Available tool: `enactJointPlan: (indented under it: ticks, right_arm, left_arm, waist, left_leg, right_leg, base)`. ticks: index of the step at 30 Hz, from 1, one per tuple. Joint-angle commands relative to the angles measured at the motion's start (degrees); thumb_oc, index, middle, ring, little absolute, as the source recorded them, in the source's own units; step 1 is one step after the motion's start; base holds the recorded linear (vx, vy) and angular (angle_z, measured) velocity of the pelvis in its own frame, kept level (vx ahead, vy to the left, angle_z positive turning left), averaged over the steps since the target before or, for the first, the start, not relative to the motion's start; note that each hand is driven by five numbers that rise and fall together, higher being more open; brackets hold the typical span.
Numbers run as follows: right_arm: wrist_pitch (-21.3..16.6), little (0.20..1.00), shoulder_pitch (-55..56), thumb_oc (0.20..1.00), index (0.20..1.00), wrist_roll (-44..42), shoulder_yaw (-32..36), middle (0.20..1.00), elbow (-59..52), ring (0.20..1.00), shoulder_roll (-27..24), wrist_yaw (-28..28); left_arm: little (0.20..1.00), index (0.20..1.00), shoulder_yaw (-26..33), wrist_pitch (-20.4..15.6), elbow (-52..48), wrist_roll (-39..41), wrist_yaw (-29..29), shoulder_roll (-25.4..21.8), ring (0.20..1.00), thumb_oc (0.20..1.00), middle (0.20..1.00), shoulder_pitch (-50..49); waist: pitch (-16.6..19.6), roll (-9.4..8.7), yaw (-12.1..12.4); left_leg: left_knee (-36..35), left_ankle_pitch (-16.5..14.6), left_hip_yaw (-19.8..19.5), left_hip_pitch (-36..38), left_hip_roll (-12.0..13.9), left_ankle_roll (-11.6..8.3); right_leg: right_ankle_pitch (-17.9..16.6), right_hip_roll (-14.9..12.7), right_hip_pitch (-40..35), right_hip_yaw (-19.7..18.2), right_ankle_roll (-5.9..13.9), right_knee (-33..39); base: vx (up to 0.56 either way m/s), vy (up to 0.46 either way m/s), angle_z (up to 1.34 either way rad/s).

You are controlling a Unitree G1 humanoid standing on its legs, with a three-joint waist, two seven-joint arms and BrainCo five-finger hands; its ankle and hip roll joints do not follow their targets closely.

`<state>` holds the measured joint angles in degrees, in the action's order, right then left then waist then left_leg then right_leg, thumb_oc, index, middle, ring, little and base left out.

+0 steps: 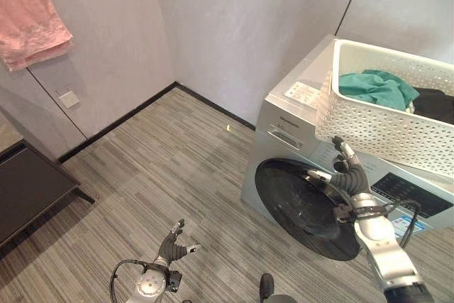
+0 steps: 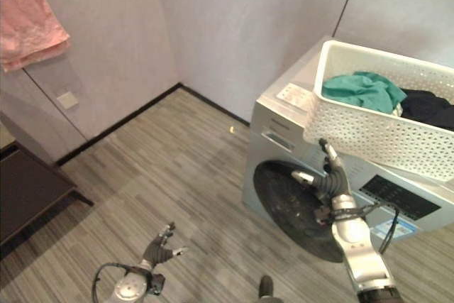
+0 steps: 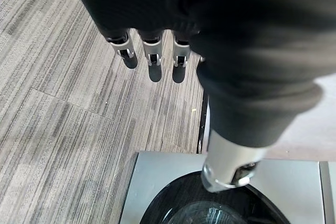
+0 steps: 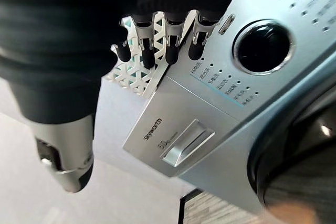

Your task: Grab the laundry basket,head to the washer,open it,put in the laundry and shut it.

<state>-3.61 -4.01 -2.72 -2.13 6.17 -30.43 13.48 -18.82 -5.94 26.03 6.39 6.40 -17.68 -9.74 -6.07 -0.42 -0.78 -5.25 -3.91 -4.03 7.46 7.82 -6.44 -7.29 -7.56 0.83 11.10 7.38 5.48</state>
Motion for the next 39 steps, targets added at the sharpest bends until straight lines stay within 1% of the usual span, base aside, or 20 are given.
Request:
enactJointPlan:
  ticks: [1, 2, 5, 9, 12, 13, 14, 15, 17, 18, 19, 20, 24, 26, 28, 31, 32, 35, 39]
  right_arm:
    - [-2.05, 1.000, -8.86, 1.000, 1.000, -3.12, 1.81, 1.000, 5.51, 1.000, -5.37, 4.25]
    - [-1.62, 1.000, -13.25, 1.000, 1.000, -3.40, 1.48, 1.000, 10.38, 1.000, -8.04, 5.92]
    - [-0.93, 1.000, -19.54, 1.000, 1.000, -4.26, 0.17, 1.000, 18.86, 1.000, -11.10, 7.50]
    - [-1.13, 1.000, -20.11, 1.000, 1.000, -4.17, 0.60, 1.000, 21.11, 1.000, -11.32, 8.12]
    - [-1.43, 1.000, -17.07, 1.000, 1.000, -4.09, 1.61, 1.000, 18.22, 1.000, -9.72, 7.46]
    - [-1.81, 1.000, -14.05, 1.000, 1.000, -4.26, 2.57, 1.000, 15.64, 1.000, -8.14, 6.70]
    - [-1.75, 1.000, -13.88, 1.000, 1.000, -4.22, 2.64, 1.000, 15.53, 1.000, -8.09, 6.69]
    - [-2.24, 1.000, -11.51, 1.000, 1.000, -4.47, 3.21, 1.000, 13.52, 1.000, -6.75, 6.02]
    - [-2.98, 1.000, -6.20, 1.000, 1.000, -5.03, 4.03, 1.000, 8.41, 1.000, -4.09, 3.78]
    - [-3.35, 1.000, -3.75, 1.000, 1.000, -5.29, 4.32, 1.000, 5.89, 1.000, -3.15, 2.61]
    - [-4.09, 1.000, 1.01, 1.000, 1.000, -5.38, 4.23, 1.000, 1.79, 1.000, -1.52, -0.21]
    - [-4.04, 1.000, 1.17, 1.000, 1.000, -5.37, 4.26, 1.000, 1.68, 1.000, -1.48, -0.24]
    - [-4.22, 1.000, 7.59, 1.000, 1.000, -2.23, 3.14, 1.000, -4.32, 1.000, -1.97, -4.46]
    - [-5.67, 1.000, 9.64, 1.000, 1.000, -6.45, 3.04, 1.000, -6.05, 1.000, -1.94, -7.43]
    - [-6.30, 1.000, 13.49, 1.000, 1.000, -9.54, 4.23, 1.000, -8.90, 1.000, -3.92, -11.88]
    - [-6.03, 1.000, 18.33, 1.000, 1.000, -10.51, 8.30, 1.000, -10.34, 1.000, -9.38, -15.83]
    - [-5.59, 1.000, 19.86, 1.000, 1.000, -9.78, 9.90, 1.000, -9.83, 1.000, -11.64, -16.55]
    - [-4.64, 1.000, 21.18, 1.000, 1.000, -8.28, 11.78, 1.000, -7.34, 1.000, -15.69, -17.58]
    - [-3.15, 1.000, 18.35, 1.000, 1.000, -5.53, 8.76, 1.000, -0.65, 1.000, -18.43, -17.70]
  left_arm:
    - [1.000, 1.000, -1.88, -1.98, -1.18, 0.82, -0.12, -2.28, 1.000, 1.000, 1.000, 1.47]
    - [1.000, 1.000, -1.71, -2.17, -1.10, 2.12, -0.19, -2.46, 1.000, 1.000, 1.000, 0.91]
    - [1.000, 1.000, -2.26, -2.33, -0.64, 3.73, -0.10, -2.66, 1.000, 1.000, 1.000, 1.32]
    - [1.000, 1.000, -2.69, -1.97, 1.05, 3.77, -0.24, -2.06, 1.000, 1.000, 1.000, 1.84]
    - [1.000, 1.000, -2.76, -1.88, 1.90, 3.48, -0.21, -1.53, 1.000, 1.000, 1.000, 2.27]
    - [1.000, 1.000, -2.45, -1.74, 2.15, 3.19, -0.15, -1.06, 1.000, 1.000, 1.000, 2.57]
    - [1.000, 1.000, -2.49, -1.75, 2.17, 3.19, -0.15, -1.10, 1.000, 1.000, 1.000, 2.52]
    - [1.000, 1.000, -2.38, -1.75, 2.30, 2.94, -0.07, -0.88, 1.000, 1.000, 1.000, 2.69]
    - [1.000, 1.000, -1.88, -1.60, 2.08, 2.36, -0.05, -0.50, 1.000, 1.000, 1.000, 2.82]
    - [1.000, 1.000, -1.51, -1.58, 1.92, 2.15, -0.12, -0.37, 1.000, 1.000, 1.000, 3.03]
    - [1.000, 1.000, -1.25, -1.69, 1.88, 1.65, -0.29, -0.23, 1.000, 1.000, 1.000, 3.07]
    - [1.000, 1.000, -1.29, -1.70, 1.90, 1.65, -0.29, -0.26, 1.000, 1.000, 1.000, 3.00]
    - [1.000, 1.000, -0.77, -2.12, 1.85, -0.35, -0.27, -0.30, 1.000, 1.000, 1.000, 3.28]
    - [1.000, 1.000, -0.79, -2.49, 1.34, -1.08, 0.09, -0.67, 1.000, 1.000, 1.000, 3.68]
    - [1.000, 1.000, -0.15, -2.66, 0.34, -1.45, -0.75, -1.34, 1.000, 1.000, 1.000, 3.50]
    - [1.000, 1.000, 0.60, -3.20, 0.36, -1.65, -2.12, -2.25, 1.000, 1.000, 1.000, 2.74]
    - [1.000, 1.000, 0.82, -3.20, 0.41, -1.58, -2.62, -2.42, 1.000, 1.000, 1.000, 2.31]
    - [1.000, 1.000, 1.26, -3.59, 0.99, -1.17, -2.94, -2.64, 1.000, 1.000, 1.000, 1.76]
    - [1.000, 1.000, 1.38, -3.68, 1.43, -0.27, -3.02, -2.56, 1.000, 1.000, 1.000, 1.69]
  waist:
    - [1.09, -0.36, 2.47]
    - [0.86, 0.01, 3.04]
    - [0.37, 0.47, 3.72]
    - [0.20, 1.06, 3.71]
    - [0.27, 1.25, 3.30]
    - [0.22, 1.10, 2.88]
    - [0.37, 1.21, 2.94]
    - [0.40, 1.16, 2.68]
    - [0.45, 1.01, 2.03]
    - [0.32, 0.84, 1.57]
    - [0.38, 0.58, 0.84]
    - [0.51, 0.73, 0.93]
    - [0.54, 0.33, -0.75]
    - [0.65, 0.07, -1.38]
    - [0.69, -0.30, -2.09]
    - [0.93, -0.87, -3.28]
    - [1.09, -0.87, -3.57]
    - [1.35, -1.05, -4.13]
    - [1.05, -1.05, -4.09]
  left_leg:
    - [0.25, -1.78, 0.34, 0.13, -1.43, 3.50]
    - [0.25, -1.72, 0.22, -0.33, -1.69, 3.46]
    - [0.25, -1.33, -0.03, -1.23, -2.10, 3.44]
    - [0.25, -1.14, -0.39, -1.63, -2.29, 3.43]
    - [0.25, -1.14, -0.48, -1.53, -2.28, 3.40]
    - [0.25, -0.70, -0.49, -1.78, -2.46, 3.40]
    - [0.25, -1.18, -0.46, -1.55, -2.27, 3.40]
    - [0.25, -1.24, -0.38, -1.48, -2.21, 3.39]
    - [0.25, -1.42, 0.01, -1.25, -2.12, 3.36]
    - [0.25, -0.99, 0.21, -1.42, -2.22, 3.35]
    - [0.25, -1.11, 0.74, -1.20, -2.11, 3.34]
    - [0.25, -1.59, 0.81, -0.95, -1.91, 3.33]
    - [0.25, -2.20, 2.39, -0.08, -1.61, 3.36]
    - [0.25, -2.42, 3.44, 0.48, -1.62, 3.35]
    - [0.25, -2.42, 4.03, 0.71, -1.58, 3.33]
    - [0.25, -2.61, 4.62, 1.10, -1.56, 3.28]
    - [0.25, -2.66, 4.87, 1.25, -1.55, 3.27]
    - [0.25, -2.83, 5.23, 1.62, -1.42, 3.14]
    - [0.25, -2.88, 5.31, 1.81, -1.23, 2.92]
  right_leg:
    - [3.88, -2.55, 2.41, -3.45, 1.72, -3.04]
    - [3.58, -2.81, 2.44, -3.42, 1.80, -2.45]
    - [3.49, -3.02, 2.84, -3.35, 1.72, -2.52]
    - [3.79, -3.16, 2.61, -2.98, 1.56, -2.61]
    - [3.94, -3.14, 2.20, -2.59, 1.41, -2.57]
    - [3.55, -3.26, 2.41, -2.62, 1.30, -2.51]
    - [3.94, -3.08, 2.14, -2.58, 1.38, -2.41]
    - [4.00, -3.02, 2.08, -2.63, 1.34, -2.30]
    - [4.01, -2.88, 2.06, -2.83, 1.34, -2.15]
    - [3.60, -3.01, 2.41, -2.98, 1.28, -2.21]
    - [3.55, -2.88, 2.72, -3.28, 1.30, -2.31]
    - [3.94, -2.68, 2.46, -3.28, 1.38, -2.24]
    - [3.70, -2.27, 2.83, -4.60, 1.61, -2.23]
    - [3.42, -2.15, 2.98, -5.36, 1.80, -2.24]
    - [3.26, -2.04, 3.39, -6.03, 1.94, -2.48]
    - [3.20, -1.97, 3.92, -6.99, 2.14, -3.13]
    - [3.27, -1.94, 4.12, -7.31, 2.19, -3.48]
    - [3.36, -1.86, 4.32, -7.67, 2.27, -3.95]
    - [3.35, -1.81, 4.53, -7.79, 2.31, -3.99]
  base:
    - [-0.01, 0.002, 0.08]
    - [-0.02, 0.001, 0.10]
    - [-0.03, 0.011, 0.03]
    - [0.02, 0.001, 0.04]
    - [0.02, -0.005, 0.15]
    - [0.02, -0.006, 0.11]
    - [0.02, -0.005, 0.04]
    - [0.05, -0.006, 0.03]
    - [0.00, 0.000, 0.00]
    - [0.00, 0.000, 0.00]
    - [0.00, 0.000, 0.00]
    - [0.03, 0.003, -0.02]
    - [0.00, 0.011, -0.12]
    - [-0.01, 0.025, -0.31]
    - [-0.03, 0.021, -0.33]
    - [-0.01, 0.022, -0.20]
    - [-0.01, 0.016, -0.12]
    - [0.00, 0.002, -0.11]
    - [0.01, -0.007, -0.11]
